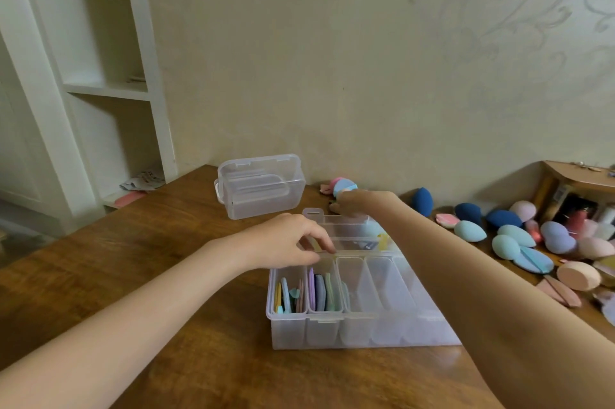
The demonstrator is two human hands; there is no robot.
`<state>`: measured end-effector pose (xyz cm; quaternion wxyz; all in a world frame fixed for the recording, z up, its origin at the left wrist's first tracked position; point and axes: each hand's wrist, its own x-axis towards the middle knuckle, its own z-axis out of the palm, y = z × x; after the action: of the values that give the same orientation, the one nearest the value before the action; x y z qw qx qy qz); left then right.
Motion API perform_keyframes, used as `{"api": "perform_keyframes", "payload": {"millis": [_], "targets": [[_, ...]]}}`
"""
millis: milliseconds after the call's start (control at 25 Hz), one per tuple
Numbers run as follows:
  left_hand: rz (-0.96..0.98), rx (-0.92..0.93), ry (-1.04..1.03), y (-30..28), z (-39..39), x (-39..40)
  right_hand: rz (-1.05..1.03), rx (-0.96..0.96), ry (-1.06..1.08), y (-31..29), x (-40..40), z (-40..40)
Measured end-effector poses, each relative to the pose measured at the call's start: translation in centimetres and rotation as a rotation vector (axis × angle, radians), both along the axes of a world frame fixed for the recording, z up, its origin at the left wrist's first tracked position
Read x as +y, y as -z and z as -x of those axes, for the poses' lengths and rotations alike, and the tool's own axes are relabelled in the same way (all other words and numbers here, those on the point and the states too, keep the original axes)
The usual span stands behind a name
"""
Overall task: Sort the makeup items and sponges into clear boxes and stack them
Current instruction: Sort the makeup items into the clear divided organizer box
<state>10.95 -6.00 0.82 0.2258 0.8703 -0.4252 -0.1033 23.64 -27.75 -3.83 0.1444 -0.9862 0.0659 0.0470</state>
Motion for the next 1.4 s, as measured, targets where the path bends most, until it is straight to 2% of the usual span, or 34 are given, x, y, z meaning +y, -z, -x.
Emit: {"api": "perform_keyframes", "payload": {"millis": [120,280,360,480,600,720,840,960,1040,1160,1240,1320,1400], "targets": [[-0.018,-0.009,-0.008,-0.3,0.3,-0.2,-0.065,-0.125,0.000,-4.4,2.2,5.3],[-0.029,-0.030,-0.048,-0.3,0.9,-0.6,-0.169,-0.385,0.010,-8.7,1.1,10.8],[0.005,-0.029,-0.065,-0.3,1.4,-0.9,-0.249,-0.337,0.009,-9.8,1.2,13.3],[-0.006,0.027,-0.059,-0.3,2.3,-1.5,-0.348,-0.150,-0.039,-11.3,2.5,17.2],[-0.103,0.029,-0.036,-0.3,3.2,-1.9,-0.193,-0.063,-0.111,-10.1,4.4,20.2],[-0.144,0.032,-0.069,-0.3,3.8,-2.0,0.011,-0.088,-0.162,-6.7,6.4,21.9],[-0.176,-0.003,-0.070,-0.4,4.1,-1.8,-0.021,-0.059,-0.188,-4.9,7.1,22.4],[-0.191,-0.014,-0.049,-0.9,3.9,-1.6,-0.023,0.078,-0.299,-6.0,6.6,22.4],[-0.201,0.021,-0.014,-1.6,3.4,-1.5,-0.085,0.088,-0.303,-7.3,5.6,21.9],[-0.238,0.074,0.078,-2.2,2.4,-1.4,-0.245,-0.178,-0.124,-9.1,3.0,18.2],[-0.294,0.060,0.117,-2.3,1.7,-1.7,-0.195,-0.279,0.008,-9.1,1.1,14.6],[-0.306,0.066,0.151,-2.1,0.6,-1.8,-0.080,-0.206,0.070,-8.0,-0.3,11.2],[-0.285,0.111,0.191,-1.8,-0.3,-1.5,-0.074,-0.111,0.078,-6.1,-1.3,8.3]]}}
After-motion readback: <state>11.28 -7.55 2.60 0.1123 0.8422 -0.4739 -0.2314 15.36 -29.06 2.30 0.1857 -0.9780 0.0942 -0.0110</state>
